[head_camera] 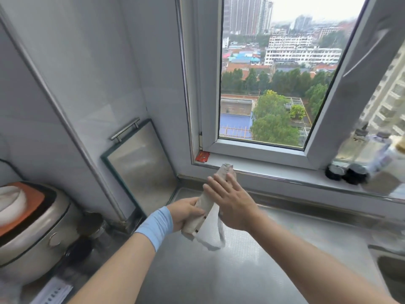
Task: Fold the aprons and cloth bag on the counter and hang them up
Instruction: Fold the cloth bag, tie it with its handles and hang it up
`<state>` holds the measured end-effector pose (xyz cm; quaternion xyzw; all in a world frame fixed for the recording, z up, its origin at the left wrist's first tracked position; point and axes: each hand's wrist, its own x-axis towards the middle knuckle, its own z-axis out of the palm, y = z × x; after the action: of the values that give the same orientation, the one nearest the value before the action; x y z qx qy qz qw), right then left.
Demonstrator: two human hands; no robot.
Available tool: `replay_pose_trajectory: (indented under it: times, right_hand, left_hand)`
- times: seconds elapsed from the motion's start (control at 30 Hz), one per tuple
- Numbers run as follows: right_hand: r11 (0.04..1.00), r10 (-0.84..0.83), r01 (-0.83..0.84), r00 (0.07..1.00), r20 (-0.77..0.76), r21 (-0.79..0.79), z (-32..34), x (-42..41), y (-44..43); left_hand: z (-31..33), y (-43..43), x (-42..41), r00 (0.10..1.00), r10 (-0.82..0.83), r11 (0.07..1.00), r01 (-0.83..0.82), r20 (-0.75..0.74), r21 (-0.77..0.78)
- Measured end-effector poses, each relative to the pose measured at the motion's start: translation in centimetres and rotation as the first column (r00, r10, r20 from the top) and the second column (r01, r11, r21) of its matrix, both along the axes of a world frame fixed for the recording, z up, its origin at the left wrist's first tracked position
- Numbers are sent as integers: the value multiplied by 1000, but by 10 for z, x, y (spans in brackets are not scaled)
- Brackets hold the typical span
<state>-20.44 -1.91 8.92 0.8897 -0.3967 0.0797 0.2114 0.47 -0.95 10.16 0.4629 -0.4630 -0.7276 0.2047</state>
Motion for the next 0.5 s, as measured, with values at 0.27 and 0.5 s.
replay_pose_trajectory:
  times: [0.27,0.5]
  right_hand:
    - [977,-91,114,987,132,-179,15,14,33]
    - [986,-159,165,869,468,28,57,25,33]
  left_hand:
    - [36,52,-2,991,-114,993,112,-75,-30]
    - [64,48,1,995,-92,979,84,-40,-186]
